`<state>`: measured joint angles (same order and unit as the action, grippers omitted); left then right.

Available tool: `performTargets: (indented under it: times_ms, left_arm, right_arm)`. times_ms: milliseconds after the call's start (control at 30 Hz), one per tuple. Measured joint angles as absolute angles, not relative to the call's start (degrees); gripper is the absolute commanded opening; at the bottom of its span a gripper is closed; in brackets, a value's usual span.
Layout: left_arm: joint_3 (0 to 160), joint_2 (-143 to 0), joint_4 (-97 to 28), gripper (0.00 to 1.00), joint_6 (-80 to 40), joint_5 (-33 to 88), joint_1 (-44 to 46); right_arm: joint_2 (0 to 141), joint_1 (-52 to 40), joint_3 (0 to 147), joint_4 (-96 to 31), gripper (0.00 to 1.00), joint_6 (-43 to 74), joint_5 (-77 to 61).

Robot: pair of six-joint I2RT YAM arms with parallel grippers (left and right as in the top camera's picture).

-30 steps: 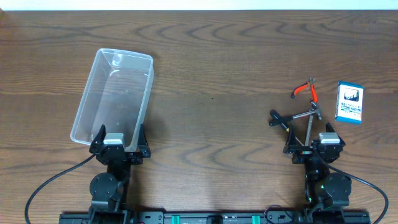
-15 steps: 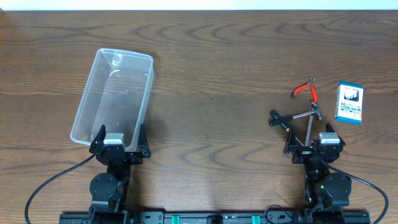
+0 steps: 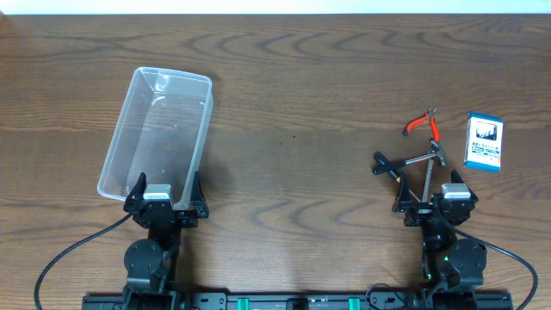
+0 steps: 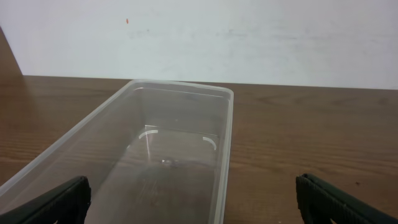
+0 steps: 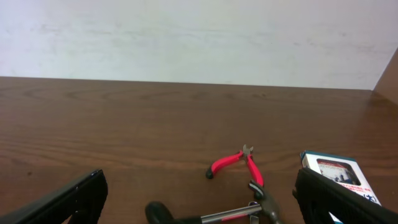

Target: Pack container

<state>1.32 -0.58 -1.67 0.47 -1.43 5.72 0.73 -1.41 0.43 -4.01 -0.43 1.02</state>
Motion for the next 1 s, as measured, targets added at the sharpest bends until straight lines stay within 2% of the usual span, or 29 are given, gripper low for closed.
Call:
performTargets:
  times_ms: [300, 500, 767, 867, 1000]
  left_arm:
    - [1.28, -0.58, -0.73, 0.98, -0.32, -1.56, 5.72]
    - [3.22, -1.78, -0.14, 0.98, -3.36, -1.72, 5.72]
    - [29.17, -20.62, -8.38, 0.98, -4.34, -1.91, 5.72]
    - [41.19, -32.03, -16.34, 0.98, -4.34, -1.91, 5.72]
    - [56.58, -47.16, -31.0, 0.98, -4.49, -1.91, 5.72]
  right_arm:
    - [0.73, -1.41, 0.43, -3.79, 0.99, 0.67, 0.78]
    - [0.73, -1.41, 0.51, -1.87, 0.99, 12.43, -2.13]
    - [6.26, -1.41, 9.91, -2.26, 0.99, 16.32, -6.61]
    - [12.84, -1.41, 17.63, -5.65, 0.99, 15.29, -8.51]
    - [25.32, -1.41, 30.26, -17.32, 0.99, 13.21, -12.58]
